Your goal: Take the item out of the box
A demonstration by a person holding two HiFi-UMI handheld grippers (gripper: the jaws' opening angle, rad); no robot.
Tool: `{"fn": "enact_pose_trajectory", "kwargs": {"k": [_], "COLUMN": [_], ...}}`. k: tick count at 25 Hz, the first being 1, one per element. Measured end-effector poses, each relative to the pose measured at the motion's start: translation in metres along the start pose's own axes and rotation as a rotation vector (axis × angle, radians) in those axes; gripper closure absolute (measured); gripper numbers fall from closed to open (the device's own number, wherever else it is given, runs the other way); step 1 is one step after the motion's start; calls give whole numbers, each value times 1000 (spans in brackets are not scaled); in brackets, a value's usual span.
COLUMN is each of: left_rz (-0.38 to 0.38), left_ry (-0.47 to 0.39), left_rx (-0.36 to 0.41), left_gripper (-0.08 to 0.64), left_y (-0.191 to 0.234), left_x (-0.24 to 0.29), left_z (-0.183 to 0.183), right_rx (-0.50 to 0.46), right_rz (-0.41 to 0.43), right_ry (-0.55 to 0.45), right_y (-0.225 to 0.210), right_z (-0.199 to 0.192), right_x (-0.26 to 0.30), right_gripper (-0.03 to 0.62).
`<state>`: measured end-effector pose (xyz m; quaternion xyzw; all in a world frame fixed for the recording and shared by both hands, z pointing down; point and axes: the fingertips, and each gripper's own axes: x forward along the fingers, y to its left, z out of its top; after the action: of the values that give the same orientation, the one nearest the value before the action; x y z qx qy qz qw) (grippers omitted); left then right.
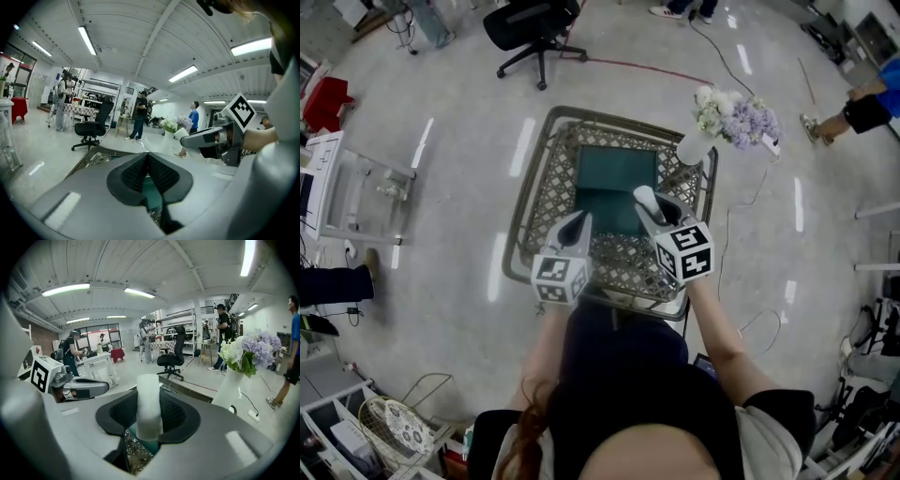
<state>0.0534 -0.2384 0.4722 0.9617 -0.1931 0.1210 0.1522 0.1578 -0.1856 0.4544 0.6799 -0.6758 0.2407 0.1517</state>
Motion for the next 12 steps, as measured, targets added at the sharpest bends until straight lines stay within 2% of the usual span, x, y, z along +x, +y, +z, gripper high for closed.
{"fn": "enact_pose_trajectory", "kwargs": {"k": [12], "left_rz": [-6], "left_ry": [-88], "left_rx": [26], "left_gripper": [549], "left_y": [-13], "left_x": [-9], "left_z": [47], "right_rx": [14], "right_rz": [-24], "right_ry": [-154], "right_y": [-12], "right_z": [43], "right_x": [-47], "right_gripper": [453]}}
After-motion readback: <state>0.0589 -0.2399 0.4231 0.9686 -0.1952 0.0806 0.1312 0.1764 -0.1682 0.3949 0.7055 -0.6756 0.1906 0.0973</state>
